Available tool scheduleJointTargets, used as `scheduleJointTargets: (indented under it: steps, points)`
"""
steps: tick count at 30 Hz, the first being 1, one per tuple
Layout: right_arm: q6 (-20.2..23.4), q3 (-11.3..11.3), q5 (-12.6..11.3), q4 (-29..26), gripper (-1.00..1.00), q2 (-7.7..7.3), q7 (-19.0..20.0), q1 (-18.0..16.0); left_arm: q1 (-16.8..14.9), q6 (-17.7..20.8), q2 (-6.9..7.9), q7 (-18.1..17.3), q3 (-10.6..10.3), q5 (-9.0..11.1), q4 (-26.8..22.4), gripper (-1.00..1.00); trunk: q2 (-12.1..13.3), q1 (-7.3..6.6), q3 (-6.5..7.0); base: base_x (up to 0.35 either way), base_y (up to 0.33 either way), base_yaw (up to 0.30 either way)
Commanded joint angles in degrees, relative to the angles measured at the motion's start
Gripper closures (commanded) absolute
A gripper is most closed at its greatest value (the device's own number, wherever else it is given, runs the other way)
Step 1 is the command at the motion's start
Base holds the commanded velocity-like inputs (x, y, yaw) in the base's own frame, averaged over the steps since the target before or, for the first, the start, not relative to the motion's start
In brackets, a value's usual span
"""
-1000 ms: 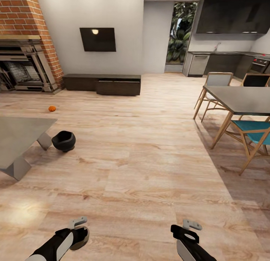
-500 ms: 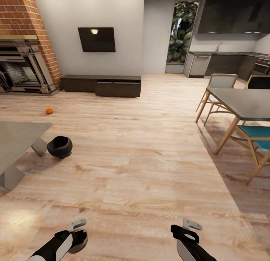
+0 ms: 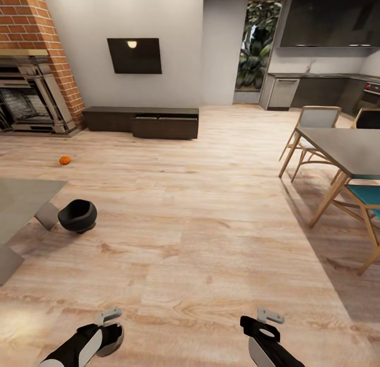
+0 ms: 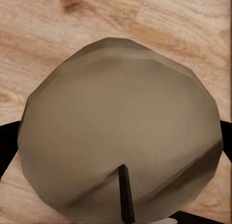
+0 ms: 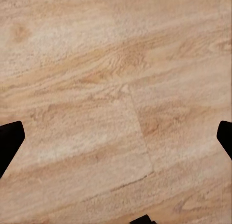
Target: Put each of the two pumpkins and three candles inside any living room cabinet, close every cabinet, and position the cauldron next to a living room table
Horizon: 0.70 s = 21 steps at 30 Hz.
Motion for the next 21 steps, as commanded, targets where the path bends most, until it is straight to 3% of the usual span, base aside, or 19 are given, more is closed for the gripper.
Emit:
scheduleJointTargets:
  steps: [1, 21]
  points:
    - [0.3, 0.5, -0.2, -0.1, -1.00, -0.09, -0.5, 0.0, 0.0, 0.3, 0.06, 0.4, -0.5, 0.6, -0.2, 1.00, 0.0, 0.03, -0.05, 0.319, 0.000, 0.000]
    - [0.3, 0.5, -0.2, -0.1, -1.00, -0.09, -0.5, 0.0, 0.0, 0.3, 0.07, 0.4, -0.5, 0.6, -0.2, 1.00, 0.0, 0.03, -0.05, 0.320, 0.000, 0.000]
